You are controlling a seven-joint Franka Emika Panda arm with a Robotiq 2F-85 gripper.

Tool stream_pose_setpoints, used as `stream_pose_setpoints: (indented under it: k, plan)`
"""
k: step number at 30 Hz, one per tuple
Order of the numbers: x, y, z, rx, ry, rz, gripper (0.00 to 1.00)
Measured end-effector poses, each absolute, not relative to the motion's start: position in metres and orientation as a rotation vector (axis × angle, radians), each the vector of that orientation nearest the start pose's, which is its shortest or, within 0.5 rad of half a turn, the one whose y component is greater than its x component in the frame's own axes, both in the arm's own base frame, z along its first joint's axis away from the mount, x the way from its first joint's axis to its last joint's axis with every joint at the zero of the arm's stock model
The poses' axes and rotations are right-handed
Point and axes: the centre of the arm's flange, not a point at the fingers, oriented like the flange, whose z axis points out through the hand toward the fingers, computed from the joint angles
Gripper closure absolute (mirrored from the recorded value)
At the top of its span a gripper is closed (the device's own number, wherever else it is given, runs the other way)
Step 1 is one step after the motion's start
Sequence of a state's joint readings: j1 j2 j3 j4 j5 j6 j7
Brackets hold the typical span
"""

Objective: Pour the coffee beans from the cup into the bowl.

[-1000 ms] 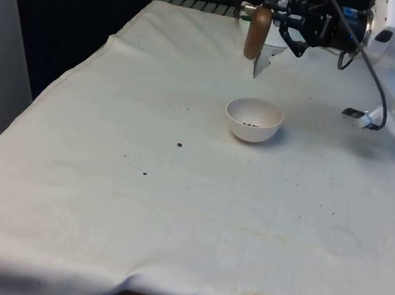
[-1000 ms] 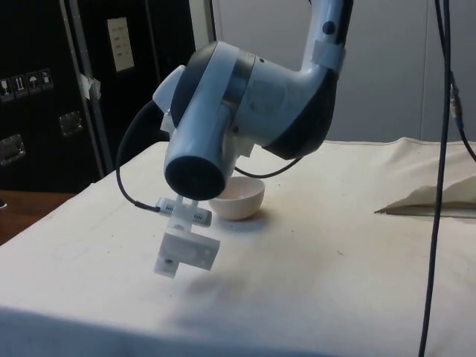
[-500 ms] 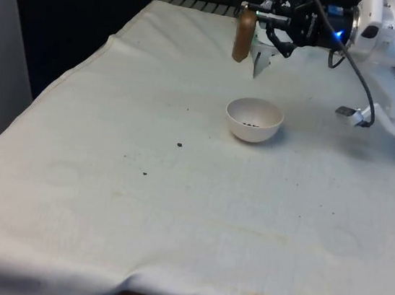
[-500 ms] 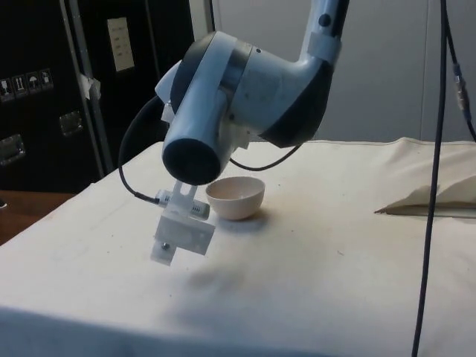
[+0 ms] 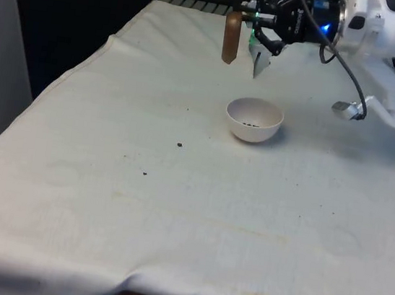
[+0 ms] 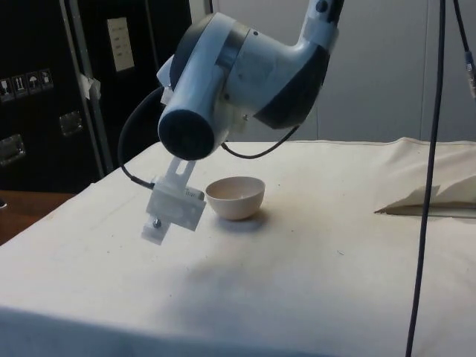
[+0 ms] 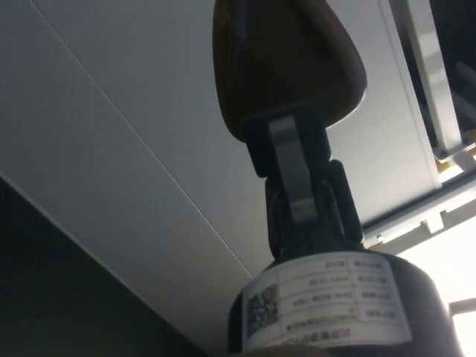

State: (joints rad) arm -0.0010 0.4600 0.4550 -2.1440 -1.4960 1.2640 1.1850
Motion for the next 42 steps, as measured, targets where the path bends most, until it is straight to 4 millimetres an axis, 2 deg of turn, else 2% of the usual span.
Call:
stream_pose_setpoints:
  k: [42]
  plan:
    - [0.556, 0.047, 0.236, 1.8, -0.04, 0.313, 1.0]
